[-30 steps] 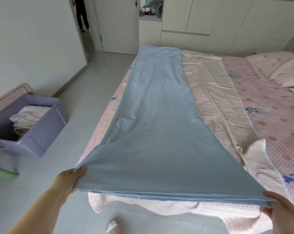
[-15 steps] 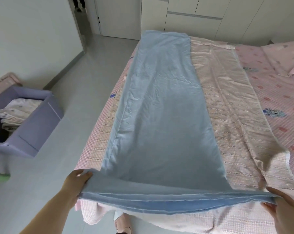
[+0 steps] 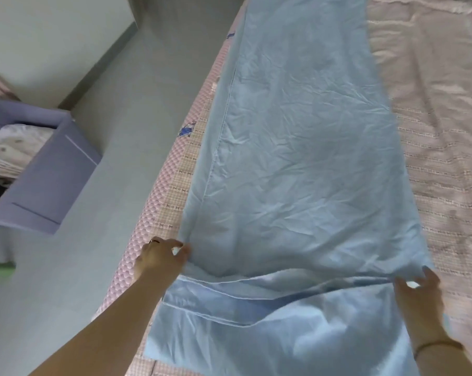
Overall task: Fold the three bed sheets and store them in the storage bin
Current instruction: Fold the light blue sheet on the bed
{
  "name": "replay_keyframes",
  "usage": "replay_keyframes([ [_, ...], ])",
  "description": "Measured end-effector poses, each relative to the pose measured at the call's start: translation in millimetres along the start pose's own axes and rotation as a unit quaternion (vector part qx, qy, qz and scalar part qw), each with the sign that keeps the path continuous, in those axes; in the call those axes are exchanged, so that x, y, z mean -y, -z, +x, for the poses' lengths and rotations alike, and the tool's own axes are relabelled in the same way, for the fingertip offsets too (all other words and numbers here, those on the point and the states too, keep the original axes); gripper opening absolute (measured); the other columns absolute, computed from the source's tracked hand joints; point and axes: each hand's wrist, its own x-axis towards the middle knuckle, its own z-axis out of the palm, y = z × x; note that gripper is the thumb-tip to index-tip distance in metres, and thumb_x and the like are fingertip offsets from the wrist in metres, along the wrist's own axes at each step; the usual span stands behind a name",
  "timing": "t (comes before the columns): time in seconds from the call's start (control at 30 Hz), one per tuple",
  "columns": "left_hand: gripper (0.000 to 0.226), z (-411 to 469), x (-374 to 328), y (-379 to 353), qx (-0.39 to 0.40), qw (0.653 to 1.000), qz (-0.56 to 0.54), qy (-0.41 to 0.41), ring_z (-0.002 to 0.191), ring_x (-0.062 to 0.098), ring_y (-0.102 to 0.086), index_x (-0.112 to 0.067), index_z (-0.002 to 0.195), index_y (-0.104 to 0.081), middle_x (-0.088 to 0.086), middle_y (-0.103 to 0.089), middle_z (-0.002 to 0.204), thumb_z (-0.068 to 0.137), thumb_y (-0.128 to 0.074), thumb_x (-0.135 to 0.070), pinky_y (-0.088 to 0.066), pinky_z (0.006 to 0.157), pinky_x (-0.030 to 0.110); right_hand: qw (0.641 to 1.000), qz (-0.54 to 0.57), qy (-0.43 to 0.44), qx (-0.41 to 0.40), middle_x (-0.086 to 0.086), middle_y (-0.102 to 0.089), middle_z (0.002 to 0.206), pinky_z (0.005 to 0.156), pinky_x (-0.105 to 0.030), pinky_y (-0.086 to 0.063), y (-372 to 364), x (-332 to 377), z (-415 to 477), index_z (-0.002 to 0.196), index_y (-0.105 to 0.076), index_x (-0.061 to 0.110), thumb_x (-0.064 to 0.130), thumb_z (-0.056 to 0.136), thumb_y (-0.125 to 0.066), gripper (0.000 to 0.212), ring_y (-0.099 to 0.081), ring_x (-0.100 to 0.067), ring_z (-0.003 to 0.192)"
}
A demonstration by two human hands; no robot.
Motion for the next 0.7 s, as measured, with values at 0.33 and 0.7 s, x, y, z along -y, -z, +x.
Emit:
replay_keyframes([
  [0.33,0.01,72,-54,-14,-0.038,0.967,-0.254,-0.005,0.077,0.024,-0.057,-0.013,0.089,-0.059,0.005,-0.058,0.078,0.084,-0.065,-0.02,-0.045,0.053,0.022,0.957,-0.199,0.21,0.024,-0.023,-0.046,0.136,0.103,-0.052,-0.029,-117,-15,-5,0.122,-0.058,0.002,0.05,0.074,-0.035,0.072,-0.042,-0.044,0.123],
  [0.7,0.012,97,-57,-10,-0.051,0.987,-0.152,-0.014,0.065,0.023,-0.05,-0.013,0.087,-0.049,-0.002,-0.051,0.072,0.083,-0.06,-0.011,-0.036,0.054,0.025,0.939,-0.227,0.246,0.075,-0.015,-0.055,0.129,0.101,-0.047,-0.032,-101,-19,7,0.116,-0.063,0.006,0.052,0.074,-0.034,0.069,-0.048,-0.039,0.12],
])
